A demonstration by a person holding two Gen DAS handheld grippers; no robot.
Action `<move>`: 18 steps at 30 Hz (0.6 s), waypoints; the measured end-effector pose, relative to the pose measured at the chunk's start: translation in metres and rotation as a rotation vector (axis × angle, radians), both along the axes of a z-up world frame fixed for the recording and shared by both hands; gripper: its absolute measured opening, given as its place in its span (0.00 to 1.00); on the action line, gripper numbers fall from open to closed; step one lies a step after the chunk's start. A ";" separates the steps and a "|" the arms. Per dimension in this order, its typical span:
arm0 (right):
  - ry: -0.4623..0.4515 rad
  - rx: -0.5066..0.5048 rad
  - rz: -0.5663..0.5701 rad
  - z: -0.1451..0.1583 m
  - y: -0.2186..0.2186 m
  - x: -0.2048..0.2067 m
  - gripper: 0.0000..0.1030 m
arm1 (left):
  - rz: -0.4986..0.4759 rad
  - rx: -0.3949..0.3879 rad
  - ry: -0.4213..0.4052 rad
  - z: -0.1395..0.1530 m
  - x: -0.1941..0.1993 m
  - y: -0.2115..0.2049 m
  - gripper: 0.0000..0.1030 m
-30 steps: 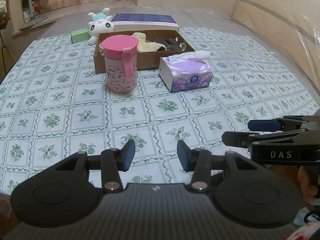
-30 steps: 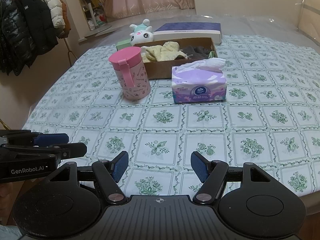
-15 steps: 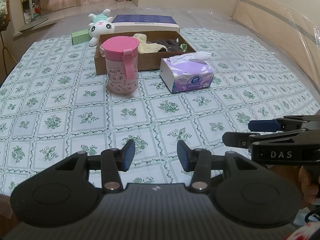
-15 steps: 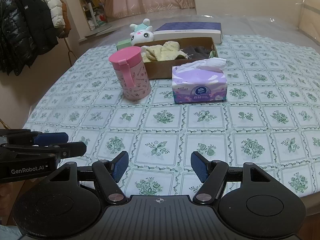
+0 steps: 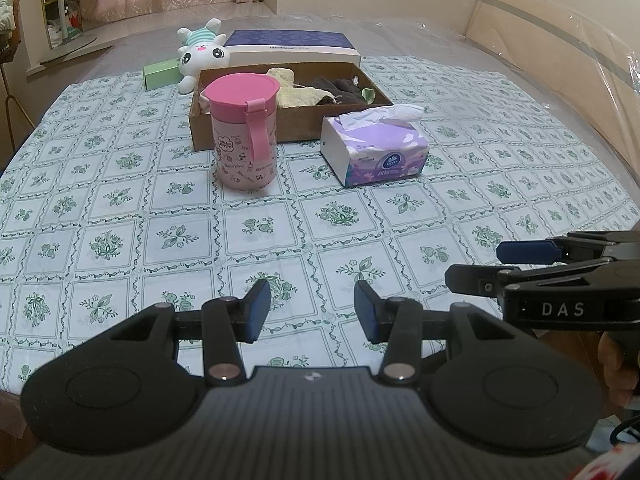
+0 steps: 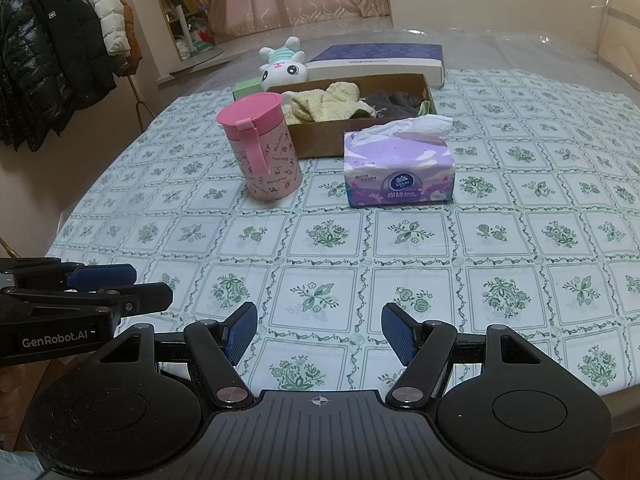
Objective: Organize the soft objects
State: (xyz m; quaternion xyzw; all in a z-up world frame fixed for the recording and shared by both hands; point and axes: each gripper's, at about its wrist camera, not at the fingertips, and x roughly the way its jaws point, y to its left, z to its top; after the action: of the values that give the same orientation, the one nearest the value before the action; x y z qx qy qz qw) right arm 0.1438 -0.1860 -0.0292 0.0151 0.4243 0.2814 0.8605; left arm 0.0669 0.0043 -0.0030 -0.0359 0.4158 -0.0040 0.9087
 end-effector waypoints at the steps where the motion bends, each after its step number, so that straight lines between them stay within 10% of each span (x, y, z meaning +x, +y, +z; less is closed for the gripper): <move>1: 0.000 0.000 0.000 0.000 0.000 0.001 0.67 | -0.001 0.000 -0.001 0.000 0.000 0.000 0.42; 18: 0.001 0.000 0.000 0.000 0.000 0.001 0.67 | 0.000 0.002 -0.004 0.001 0.002 0.001 0.42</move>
State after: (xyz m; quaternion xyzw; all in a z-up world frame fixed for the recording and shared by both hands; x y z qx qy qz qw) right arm 0.1446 -0.1864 -0.0294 0.0152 0.4246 0.2814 0.8604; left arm 0.0685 0.0052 -0.0025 -0.0347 0.4138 -0.0038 0.9097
